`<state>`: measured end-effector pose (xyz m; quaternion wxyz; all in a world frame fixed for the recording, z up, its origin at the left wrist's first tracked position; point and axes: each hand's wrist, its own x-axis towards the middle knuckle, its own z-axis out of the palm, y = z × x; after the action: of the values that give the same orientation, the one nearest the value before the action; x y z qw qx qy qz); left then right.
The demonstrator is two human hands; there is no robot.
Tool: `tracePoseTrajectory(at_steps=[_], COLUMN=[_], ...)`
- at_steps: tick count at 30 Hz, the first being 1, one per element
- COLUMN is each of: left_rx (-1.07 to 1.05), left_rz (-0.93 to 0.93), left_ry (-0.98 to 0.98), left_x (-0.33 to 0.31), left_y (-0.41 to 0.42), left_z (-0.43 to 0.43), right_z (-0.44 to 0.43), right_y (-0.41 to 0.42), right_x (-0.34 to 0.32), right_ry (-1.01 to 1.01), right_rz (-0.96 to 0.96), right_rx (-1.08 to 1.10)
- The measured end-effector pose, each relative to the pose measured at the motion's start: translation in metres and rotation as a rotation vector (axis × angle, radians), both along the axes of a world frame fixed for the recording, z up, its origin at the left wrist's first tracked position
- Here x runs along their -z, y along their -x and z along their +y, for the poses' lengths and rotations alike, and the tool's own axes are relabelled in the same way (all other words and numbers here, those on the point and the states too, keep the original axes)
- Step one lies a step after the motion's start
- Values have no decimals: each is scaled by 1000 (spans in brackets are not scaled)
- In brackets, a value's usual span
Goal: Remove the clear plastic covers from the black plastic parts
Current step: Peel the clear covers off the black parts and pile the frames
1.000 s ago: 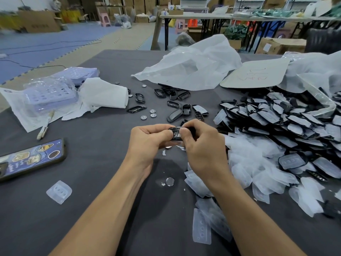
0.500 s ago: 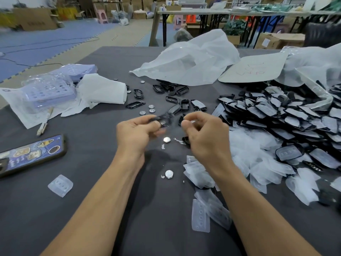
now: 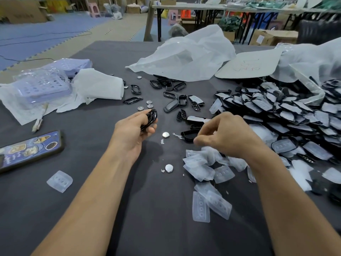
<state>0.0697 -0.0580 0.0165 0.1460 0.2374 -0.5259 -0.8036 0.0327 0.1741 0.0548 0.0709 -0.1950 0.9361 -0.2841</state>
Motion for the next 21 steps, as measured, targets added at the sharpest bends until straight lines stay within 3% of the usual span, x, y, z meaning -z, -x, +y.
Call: tracePoseTrajectory(at_steps=[4, 9, 16, 21], left_rx=[-22, -7, 9, 30], left_rz=[-40, -36, -52, -8], left_ry=[100, 93, 161, 239], left_x=[1, 2, 2, 2], left_y=[-2, -4, -1, -4], left_z=[1, 4, 4, 13], right_z=[-1, -5, -18, -31], right_y=[-14, -13, -11, -16], right_x=[5, 9, 24, 26], right_ry=[-140, -66, 342, 682], right_rz=[-94, -104, -33, -285], right_rx=[-152, -115, 69, 84])
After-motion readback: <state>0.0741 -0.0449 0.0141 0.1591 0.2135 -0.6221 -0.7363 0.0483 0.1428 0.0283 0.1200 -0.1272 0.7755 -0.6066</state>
